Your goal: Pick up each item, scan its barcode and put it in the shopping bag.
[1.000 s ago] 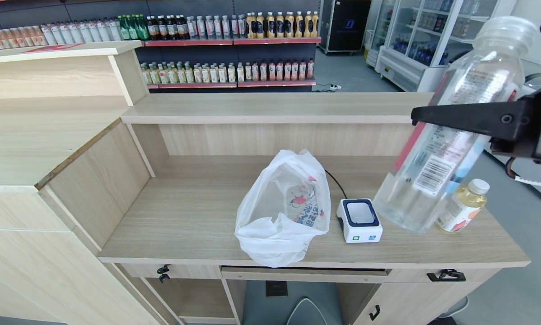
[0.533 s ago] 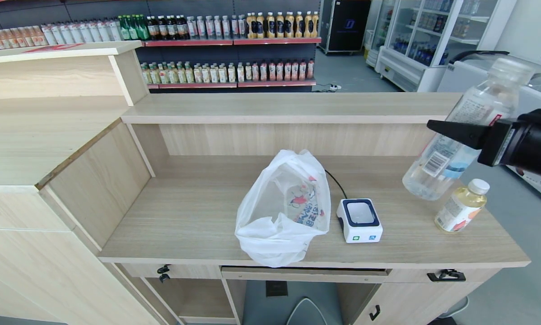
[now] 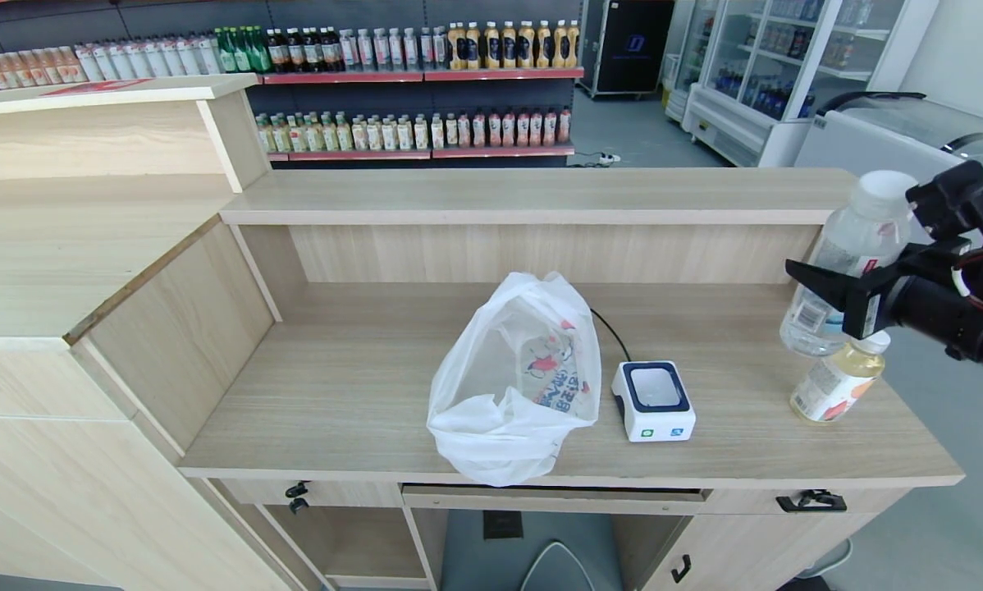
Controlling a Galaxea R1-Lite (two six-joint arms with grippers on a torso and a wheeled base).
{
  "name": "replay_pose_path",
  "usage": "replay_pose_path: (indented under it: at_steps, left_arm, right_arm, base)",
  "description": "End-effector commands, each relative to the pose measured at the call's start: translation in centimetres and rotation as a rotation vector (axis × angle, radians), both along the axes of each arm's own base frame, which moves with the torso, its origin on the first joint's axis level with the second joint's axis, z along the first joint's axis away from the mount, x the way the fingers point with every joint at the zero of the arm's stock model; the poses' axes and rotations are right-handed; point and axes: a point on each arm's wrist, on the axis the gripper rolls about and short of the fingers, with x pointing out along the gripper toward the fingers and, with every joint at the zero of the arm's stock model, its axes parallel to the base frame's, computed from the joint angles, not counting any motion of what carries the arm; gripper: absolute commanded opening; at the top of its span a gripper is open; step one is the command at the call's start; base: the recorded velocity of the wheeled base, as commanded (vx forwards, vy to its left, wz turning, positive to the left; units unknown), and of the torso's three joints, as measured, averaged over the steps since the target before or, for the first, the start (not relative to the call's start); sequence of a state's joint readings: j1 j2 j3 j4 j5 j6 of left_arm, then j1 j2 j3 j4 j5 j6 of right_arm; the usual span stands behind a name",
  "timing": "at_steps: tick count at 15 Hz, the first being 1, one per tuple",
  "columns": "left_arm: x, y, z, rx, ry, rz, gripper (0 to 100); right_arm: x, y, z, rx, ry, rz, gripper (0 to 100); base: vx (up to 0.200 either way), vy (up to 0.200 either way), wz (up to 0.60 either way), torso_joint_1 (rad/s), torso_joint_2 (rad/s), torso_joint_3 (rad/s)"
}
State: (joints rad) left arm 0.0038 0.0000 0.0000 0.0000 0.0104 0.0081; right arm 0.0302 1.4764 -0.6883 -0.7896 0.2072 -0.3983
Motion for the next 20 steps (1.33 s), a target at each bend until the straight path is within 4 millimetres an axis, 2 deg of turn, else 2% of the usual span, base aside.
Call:
replay_pose_path:
  at_steps: [1,3,4,10,12,13,14,16,20]
  left_arm:
    - [0.0,0.0,0.0,0.001,0.0,0.001,0]
    - [0.0,0.0,0.0,0.001,0.0,0.001,0]
    - [0.0,0.0,0.0,0.0,0.0,0.001,0]
    - [0.0,0.0,0.0,0.0,0.0,0.001,0]
    - [0.0,0.0,0.0,0.0,0.0,0.001,0]
    - [0.0,0.0,0.0,0.0,0.0,0.001,0]
    - [0.0,0.0,0.0,0.001,0.0,0.001,0]
    - [0.0,0.0,0.0,0.0,0.0,0.001,0]
    - [0.0,0.0,0.0,0.0,0.0,0.001,0]
  right_arm:
    - [0.4,-0.9,-0.6,-0.034,0.017,-0.036,0]
    - [0.7,-2.2,-1.0,-0.149,0.007,-0.083,0]
    - [0.8,-2.3,-1.0,-0.156,0.003,-0.072,0]
    - [2.9,-2.5,-2.5,-0.4,-0.078,0.049,0]
    - [3.7,-3.5,-3.1,-0.447,-0.096,0.165,0]
    - [4.7,-4.5,-4.2,-0.469,-0.088,0.276,0]
    - [5.5,-6.3,-5.0,-0.558,-0.111,0.316,0]
    - [6.6,-8.4,-6.1,-0.67,-0.153,0.393,0]
    - [7.8,-9.5,-8.1,-0.676,-0.111,0.442,0]
  base:
    - [0.0,0.0,0.0,0.0,0.0,0.0]
    - [0.0,0.0,0.0,0.0,0.0,0.0]
    - [0.0,0.0,0.0,0.0,0.0,0.0]
    - [0.0,0.0,0.6,0.002,0.01,0.004]
    - [0.0,0.0,0.6,0.007,0.0,0.0]
    - [0.0,0.0,0.0,0.0,0.0,0.0]
    - [0.0,0.0,0.0,0.0,0.0,0.0]
    - [0.0,0.0,0.0,0.0,0.0,0.0]
    - [0.0,0.0,0.0,0.0,0.0,0.0]
